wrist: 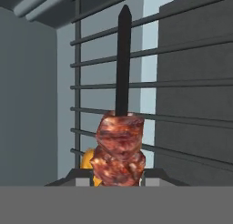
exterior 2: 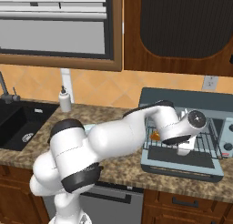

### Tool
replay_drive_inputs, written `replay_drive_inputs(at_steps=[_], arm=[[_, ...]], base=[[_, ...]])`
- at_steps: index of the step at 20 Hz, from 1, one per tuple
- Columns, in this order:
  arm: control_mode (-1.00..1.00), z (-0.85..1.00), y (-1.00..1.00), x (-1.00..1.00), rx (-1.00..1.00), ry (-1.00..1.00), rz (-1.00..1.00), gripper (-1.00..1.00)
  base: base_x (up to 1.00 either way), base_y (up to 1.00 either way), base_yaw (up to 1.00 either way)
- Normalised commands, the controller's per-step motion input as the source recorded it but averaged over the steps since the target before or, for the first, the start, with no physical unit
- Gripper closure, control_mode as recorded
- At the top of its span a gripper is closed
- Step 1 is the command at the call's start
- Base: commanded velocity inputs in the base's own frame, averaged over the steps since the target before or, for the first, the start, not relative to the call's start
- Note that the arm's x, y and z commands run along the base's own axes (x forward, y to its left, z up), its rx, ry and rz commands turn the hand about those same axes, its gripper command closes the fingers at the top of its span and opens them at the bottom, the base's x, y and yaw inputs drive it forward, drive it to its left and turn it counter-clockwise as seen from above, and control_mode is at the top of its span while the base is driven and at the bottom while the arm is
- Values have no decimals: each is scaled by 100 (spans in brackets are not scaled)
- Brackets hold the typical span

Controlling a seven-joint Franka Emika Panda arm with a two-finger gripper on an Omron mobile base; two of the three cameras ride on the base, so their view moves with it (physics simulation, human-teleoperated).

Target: Pick up the kebab skewer and baguette bread, and place them inside the toaster oven. Close the toaster oven door and start by setting the timer.

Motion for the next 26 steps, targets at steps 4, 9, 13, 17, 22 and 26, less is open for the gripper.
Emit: replay_drive_inputs(at_steps=[4, 9, 13, 17, 22, 26], arm=[[-100, -5, 0, 4, 0, 0, 0, 100], [-100, -11, -5, 0, 0, 0, 0, 100], [-100, -15, -4, 0, 0, 0, 0, 100], [-100, -4, 0, 3, 0, 0, 0, -100], [-100, 0, 0, 1, 0, 0, 0, -100], [-100, 0, -1, -2, 0, 0, 0, -100]], base=[[0, 0, 0], [0, 0, 0], [0, 0, 0], [0, 0, 0], [0, 0, 0], [0, 0, 0]])
